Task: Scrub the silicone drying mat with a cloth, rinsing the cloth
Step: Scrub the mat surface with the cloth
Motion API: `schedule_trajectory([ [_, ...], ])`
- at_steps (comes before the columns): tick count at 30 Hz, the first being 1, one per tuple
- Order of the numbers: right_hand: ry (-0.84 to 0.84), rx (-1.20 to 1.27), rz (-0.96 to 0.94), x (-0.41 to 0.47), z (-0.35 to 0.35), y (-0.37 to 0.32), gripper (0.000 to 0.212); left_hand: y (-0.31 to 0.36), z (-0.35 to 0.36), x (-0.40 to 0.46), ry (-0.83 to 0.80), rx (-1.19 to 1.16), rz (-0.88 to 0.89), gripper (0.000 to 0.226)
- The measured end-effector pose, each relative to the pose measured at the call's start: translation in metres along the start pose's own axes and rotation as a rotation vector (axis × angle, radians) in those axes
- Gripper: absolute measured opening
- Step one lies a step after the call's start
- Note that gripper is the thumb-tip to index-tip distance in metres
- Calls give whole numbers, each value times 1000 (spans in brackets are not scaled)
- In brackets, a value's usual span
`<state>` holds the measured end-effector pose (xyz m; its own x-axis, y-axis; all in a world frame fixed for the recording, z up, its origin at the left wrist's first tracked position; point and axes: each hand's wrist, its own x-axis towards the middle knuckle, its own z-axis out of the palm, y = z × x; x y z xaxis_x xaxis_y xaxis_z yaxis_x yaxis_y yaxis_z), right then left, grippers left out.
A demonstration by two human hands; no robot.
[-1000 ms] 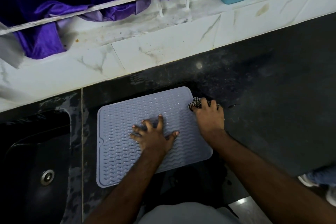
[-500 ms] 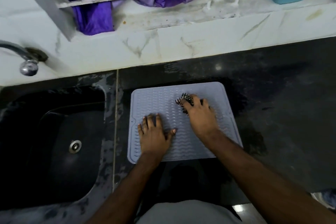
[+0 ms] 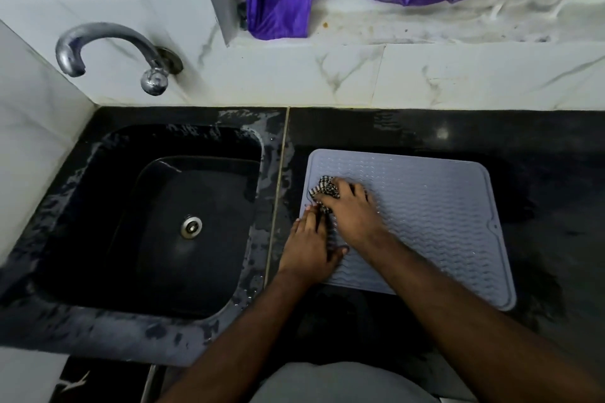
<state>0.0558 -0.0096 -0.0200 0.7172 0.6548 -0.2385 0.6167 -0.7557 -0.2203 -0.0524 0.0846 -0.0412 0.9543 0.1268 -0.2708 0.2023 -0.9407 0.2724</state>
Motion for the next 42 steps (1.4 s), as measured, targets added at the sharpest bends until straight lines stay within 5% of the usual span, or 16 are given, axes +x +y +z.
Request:
schedule_trajectory([
  [18,111,-245,153,-25,-12,13,42,37,8,15,-43,92,-177,112],
  [24,34,-246,245,-45,-16,45,78,55,9,25,-125,181,-266,116],
  [29,113,-260,287,-59,-14,71,48,58,4,27,-171,169,-306,125],
  [42,173,-120,392,-86,-11,127,48,65,-4,22,-193,166,-343,122],
])
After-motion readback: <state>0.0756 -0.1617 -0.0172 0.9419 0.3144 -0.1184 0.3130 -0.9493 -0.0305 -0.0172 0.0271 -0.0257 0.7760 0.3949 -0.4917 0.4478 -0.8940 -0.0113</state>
